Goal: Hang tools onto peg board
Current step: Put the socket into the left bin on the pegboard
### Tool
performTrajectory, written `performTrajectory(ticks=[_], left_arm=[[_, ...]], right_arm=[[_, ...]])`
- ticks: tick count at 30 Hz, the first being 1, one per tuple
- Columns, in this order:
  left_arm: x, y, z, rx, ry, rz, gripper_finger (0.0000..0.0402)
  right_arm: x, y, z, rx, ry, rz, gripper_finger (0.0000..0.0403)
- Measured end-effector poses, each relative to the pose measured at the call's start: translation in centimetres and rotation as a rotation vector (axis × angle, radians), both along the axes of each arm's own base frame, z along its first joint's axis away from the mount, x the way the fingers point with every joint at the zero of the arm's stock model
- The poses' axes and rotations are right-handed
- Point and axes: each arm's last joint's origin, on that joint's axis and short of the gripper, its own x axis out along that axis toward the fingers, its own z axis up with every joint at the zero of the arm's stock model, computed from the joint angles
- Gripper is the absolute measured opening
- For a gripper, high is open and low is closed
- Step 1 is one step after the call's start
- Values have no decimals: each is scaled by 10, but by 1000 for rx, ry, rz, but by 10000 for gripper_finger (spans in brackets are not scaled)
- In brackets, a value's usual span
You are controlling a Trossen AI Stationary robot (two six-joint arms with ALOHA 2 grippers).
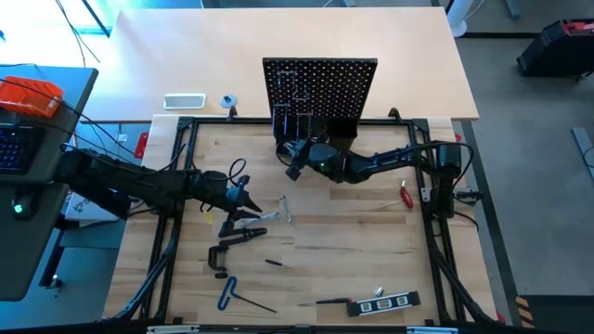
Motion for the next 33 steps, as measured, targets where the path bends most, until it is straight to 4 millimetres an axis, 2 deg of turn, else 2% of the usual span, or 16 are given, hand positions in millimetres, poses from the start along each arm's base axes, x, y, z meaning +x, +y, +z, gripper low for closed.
performTrajectory(ticks=[12, 17, 21, 25, 29, 33], left_arm=[[0, -1, 1, -24, -1, 6, 78], [0, -1, 1, -24, -1, 6, 78], [0, -2, 1, -49, 4, 3, 78], [0, -8, 0, -56, 6, -22, 78], [4, -17, 3, -63, -51, -68, 78], [14, -27, 4, -73, -128, -110, 78]], right_arm=[[2, 7, -1, -4, 2, 7, 113], [5, 24, -1, 21, -10, 73, 114], [9, 60, -4, 79, 13, 214, 114], [2, 112, -5, 138, 90, 321, 114], [-16, 167, -3, 200, 196, 422, 115], [-47, 212, 3, 305, 303, 464, 115]])
